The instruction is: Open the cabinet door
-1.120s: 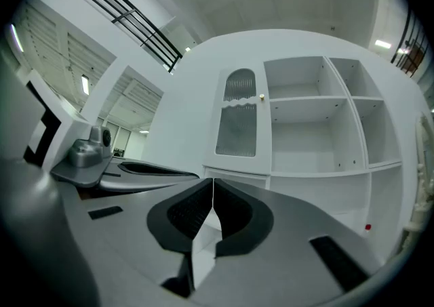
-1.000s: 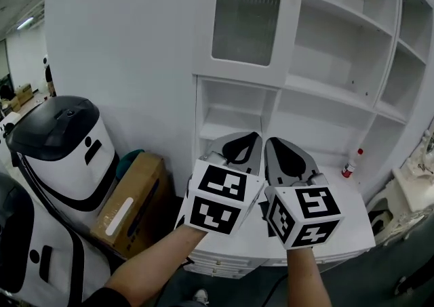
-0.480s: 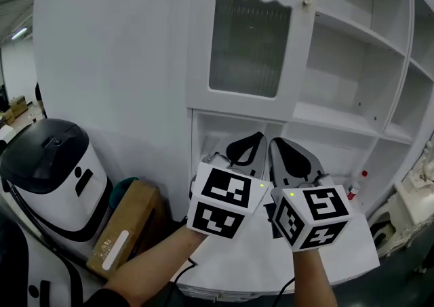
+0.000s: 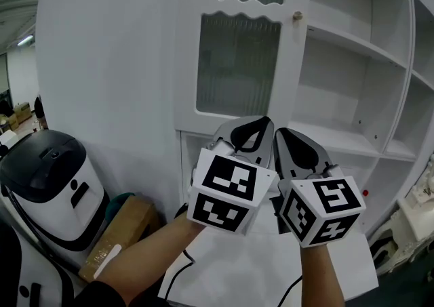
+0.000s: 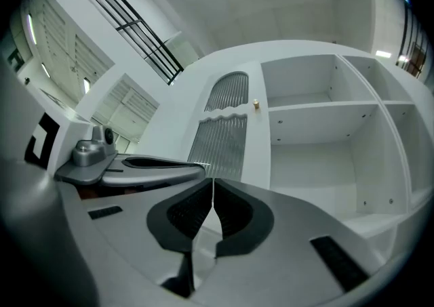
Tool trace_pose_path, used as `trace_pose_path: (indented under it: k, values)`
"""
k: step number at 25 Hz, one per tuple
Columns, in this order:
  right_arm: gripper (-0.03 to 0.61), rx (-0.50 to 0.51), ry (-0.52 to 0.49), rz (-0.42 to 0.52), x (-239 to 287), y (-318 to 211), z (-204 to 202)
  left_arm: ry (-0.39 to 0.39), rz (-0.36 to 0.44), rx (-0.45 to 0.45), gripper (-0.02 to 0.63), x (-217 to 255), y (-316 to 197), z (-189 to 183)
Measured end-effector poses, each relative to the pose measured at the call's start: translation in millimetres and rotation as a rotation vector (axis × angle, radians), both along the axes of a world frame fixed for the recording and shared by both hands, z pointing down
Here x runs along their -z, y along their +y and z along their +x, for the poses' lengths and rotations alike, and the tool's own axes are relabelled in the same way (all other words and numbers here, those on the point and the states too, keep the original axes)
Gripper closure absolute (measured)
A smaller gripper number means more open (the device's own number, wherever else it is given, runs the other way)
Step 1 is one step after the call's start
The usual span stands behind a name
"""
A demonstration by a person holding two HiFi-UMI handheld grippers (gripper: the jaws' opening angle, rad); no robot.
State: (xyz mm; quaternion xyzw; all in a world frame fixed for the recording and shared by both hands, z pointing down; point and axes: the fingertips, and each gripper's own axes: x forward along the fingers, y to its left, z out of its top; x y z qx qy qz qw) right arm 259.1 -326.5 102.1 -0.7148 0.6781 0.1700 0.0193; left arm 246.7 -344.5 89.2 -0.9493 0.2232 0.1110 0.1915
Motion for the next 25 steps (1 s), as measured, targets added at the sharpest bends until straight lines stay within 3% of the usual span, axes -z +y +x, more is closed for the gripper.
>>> trace_pose_path:
  k: [13, 25]
  values:
    - [0.555, 0.131, 0.070, 0.072, 47, -21, 52, 0.098, 0.121, 0.145, 0.607, 70, -23, 50]
    - [0.555, 0.186, 0.149, 0.134, 86, -36, 73, 0.188, 0.196, 0.186, 0.602, 122, -47, 75]
